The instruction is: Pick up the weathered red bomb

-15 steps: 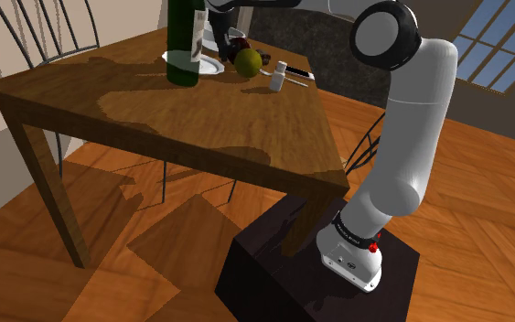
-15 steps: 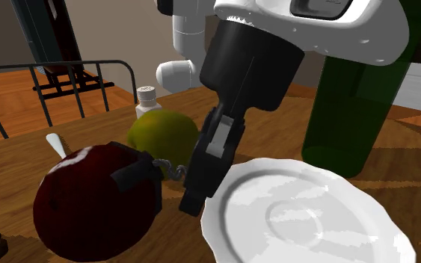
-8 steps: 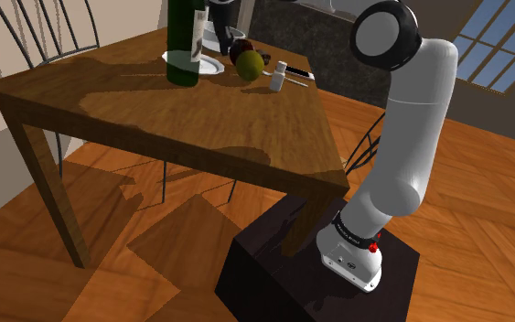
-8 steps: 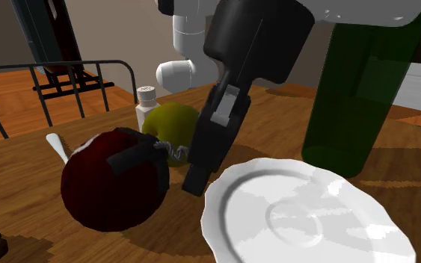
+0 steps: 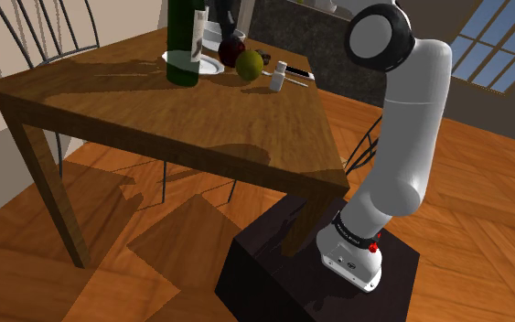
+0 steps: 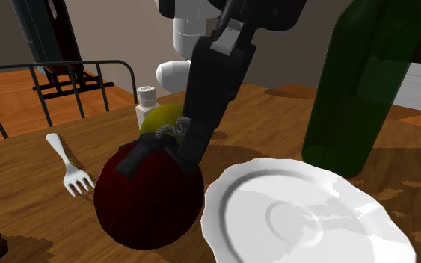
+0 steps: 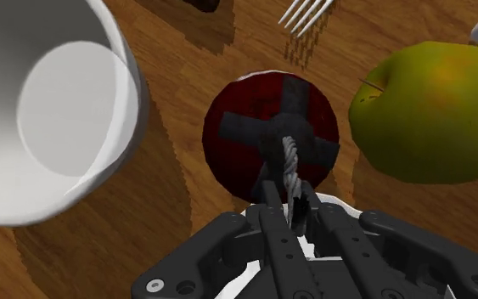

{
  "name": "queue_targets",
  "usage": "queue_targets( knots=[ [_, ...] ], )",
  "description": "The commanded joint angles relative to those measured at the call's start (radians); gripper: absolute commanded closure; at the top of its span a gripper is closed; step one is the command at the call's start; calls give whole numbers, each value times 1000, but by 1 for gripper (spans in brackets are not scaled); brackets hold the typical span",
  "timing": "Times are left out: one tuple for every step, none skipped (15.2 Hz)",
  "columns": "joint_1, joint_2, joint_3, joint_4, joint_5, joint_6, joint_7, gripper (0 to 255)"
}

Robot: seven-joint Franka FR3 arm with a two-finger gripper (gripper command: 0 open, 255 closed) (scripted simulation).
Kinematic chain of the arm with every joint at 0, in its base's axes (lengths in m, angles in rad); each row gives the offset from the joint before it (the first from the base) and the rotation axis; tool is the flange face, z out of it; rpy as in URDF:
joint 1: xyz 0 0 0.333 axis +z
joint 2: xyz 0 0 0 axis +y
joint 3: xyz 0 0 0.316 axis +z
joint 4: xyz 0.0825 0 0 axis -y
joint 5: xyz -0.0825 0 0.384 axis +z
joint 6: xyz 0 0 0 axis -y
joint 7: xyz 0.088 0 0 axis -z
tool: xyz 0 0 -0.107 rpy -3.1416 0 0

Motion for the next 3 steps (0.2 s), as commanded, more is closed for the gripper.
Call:
queue_targets(
  knots=[
    [2,13,-1,48,1,-33,-12,255],
    [2,14,-1,52,1,-35,-13,255],
    [2,14,-1,52,1,-35,-13,255]
  ],
)
